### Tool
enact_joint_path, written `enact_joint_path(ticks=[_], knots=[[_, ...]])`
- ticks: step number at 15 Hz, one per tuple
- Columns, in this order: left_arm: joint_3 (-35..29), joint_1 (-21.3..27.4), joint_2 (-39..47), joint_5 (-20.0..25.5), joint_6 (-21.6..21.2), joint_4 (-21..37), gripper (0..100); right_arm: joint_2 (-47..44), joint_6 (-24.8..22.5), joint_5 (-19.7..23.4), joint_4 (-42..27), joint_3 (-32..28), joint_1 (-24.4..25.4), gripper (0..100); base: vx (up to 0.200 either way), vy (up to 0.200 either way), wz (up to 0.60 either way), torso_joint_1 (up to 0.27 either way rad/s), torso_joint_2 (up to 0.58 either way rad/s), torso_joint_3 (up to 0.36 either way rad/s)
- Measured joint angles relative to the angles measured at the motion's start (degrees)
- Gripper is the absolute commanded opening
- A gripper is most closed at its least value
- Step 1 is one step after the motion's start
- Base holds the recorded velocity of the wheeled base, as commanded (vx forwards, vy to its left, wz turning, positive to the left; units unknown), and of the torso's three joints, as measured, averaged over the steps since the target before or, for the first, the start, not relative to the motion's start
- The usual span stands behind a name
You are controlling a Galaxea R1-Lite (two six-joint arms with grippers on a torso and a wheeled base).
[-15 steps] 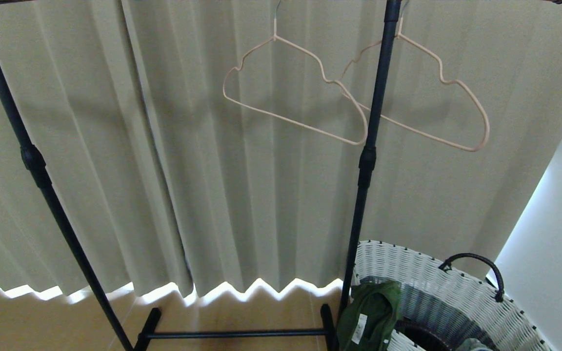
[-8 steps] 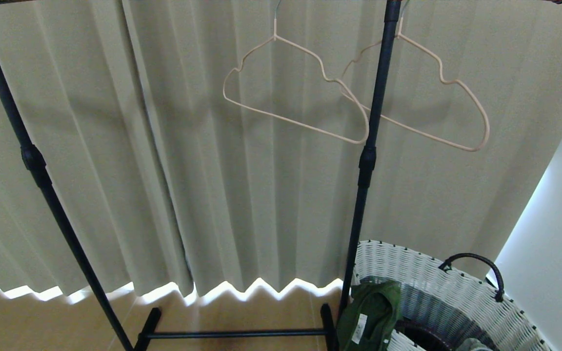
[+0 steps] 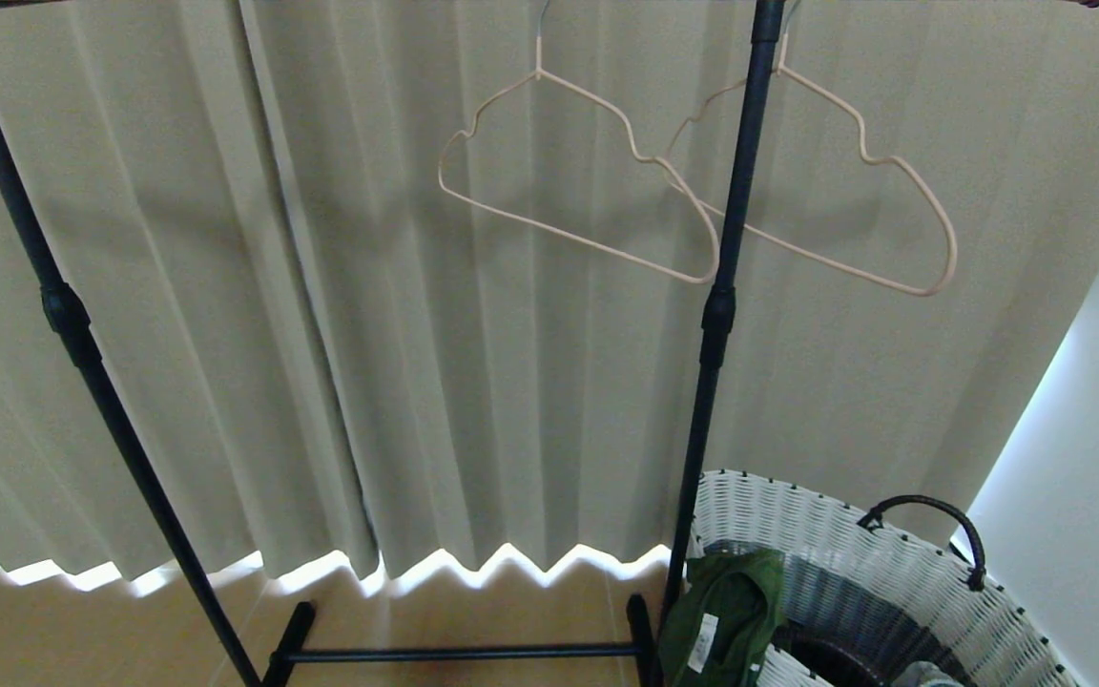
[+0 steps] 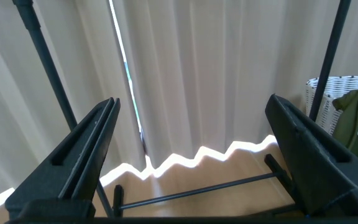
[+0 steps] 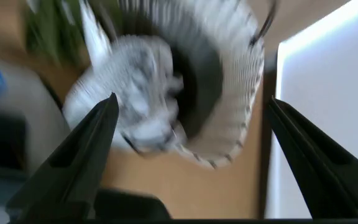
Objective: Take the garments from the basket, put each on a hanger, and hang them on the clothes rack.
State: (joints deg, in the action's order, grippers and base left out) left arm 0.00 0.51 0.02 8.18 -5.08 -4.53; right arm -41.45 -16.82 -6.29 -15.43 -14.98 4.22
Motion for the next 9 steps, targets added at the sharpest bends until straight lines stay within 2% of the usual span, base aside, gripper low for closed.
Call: enact_joint_path(ticks=[4,9], knots=[[0.0,0.0,0.0,0.0,0.0,0.0,100,-22.9,-9.4,-3.0,8.4,-1.5,0.3,100,0.0,0.0,0.0,0.0,0.0,0.0],[0.0,0.0,0.0,0.0,0.0,0.0,100,-40.5,-12.0,-3.7,18.3,-2.0,0.4,100,0.0,0.0,0.0,0.0,0.0,0.0]])
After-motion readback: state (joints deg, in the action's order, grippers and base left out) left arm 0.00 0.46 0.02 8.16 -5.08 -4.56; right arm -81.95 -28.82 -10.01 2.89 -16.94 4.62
